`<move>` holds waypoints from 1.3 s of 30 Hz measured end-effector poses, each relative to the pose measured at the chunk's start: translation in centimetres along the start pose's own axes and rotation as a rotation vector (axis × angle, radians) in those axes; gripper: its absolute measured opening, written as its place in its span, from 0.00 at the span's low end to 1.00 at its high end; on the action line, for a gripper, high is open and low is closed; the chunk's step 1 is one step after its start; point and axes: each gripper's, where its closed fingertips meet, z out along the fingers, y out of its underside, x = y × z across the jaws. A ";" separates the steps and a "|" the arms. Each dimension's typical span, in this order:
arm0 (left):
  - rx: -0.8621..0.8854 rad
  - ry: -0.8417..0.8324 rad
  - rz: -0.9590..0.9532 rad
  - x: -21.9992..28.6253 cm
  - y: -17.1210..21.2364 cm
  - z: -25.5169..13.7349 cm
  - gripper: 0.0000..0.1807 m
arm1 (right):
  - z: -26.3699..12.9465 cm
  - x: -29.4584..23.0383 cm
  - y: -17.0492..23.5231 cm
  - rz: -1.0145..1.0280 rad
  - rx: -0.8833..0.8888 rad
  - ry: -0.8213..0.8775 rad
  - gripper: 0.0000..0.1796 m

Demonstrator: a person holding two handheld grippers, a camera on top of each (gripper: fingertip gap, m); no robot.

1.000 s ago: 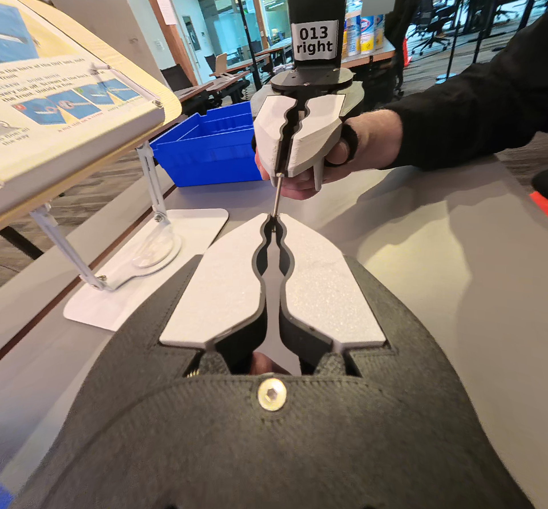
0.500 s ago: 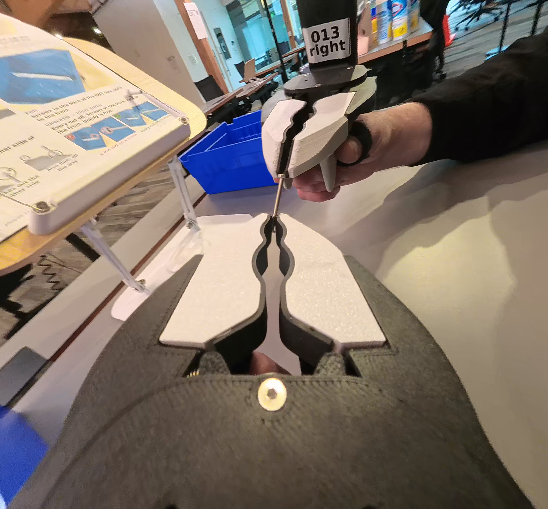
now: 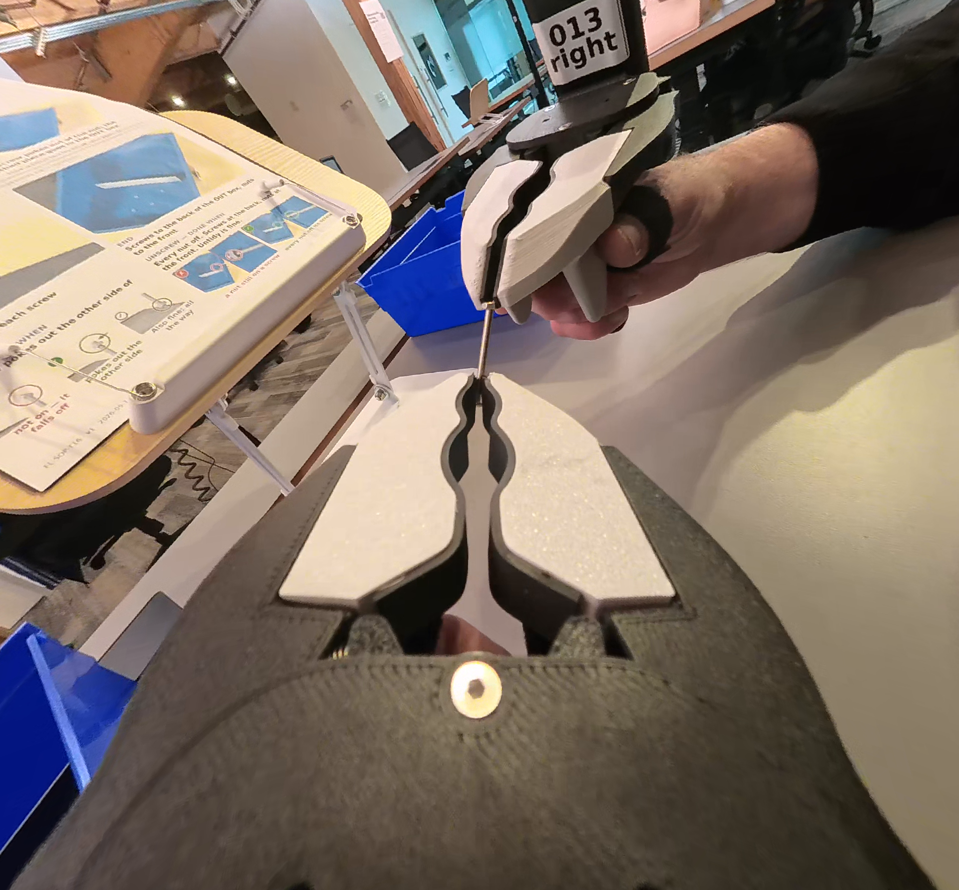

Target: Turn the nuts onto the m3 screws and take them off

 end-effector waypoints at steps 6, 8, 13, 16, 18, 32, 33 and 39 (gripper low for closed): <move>-0.007 -0.016 0.027 0.0 0.0 0.0 0.01 | 0.0 0.0 0.0 -0.001 0.000 0.002 0.03; -0.006 -0.017 0.028 0.0 0.0 0.0 0.01 | 0.0 0.0 0.0 -0.003 -0.001 0.003 0.03; -0.005 -0.016 0.030 0.0 0.0 0.1 0.01 | 0.0 0.0 -0.1 -0.004 0.000 0.000 0.03; -0.004 -0.018 0.031 0.0 -0.1 0.1 0.01 | 0.0 0.0 -0.1 -0.005 0.001 0.001 0.03; -0.001 -0.019 0.029 0.0 -0.1 0.0 0.00 | -0.1 0.0 -0.1 -0.004 0.003 0.000 0.03; 0.002 -0.020 0.029 0.0 -0.2 0.0 0.00 | -0.1 -0.1 -0.2 -0.002 0.008 -0.004 0.03; 0.001 -0.021 0.030 0.0 -0.2 0.0 0.00 | -0.1 -0.1 -0.2 -0.002 0.008 -0.005 0.03; 0.004 -0.019 0.027 0.0 -0.2 0.0 0.00 | -0.1 -0.2 -0.2 -0.001 0.012 -0.009 0.03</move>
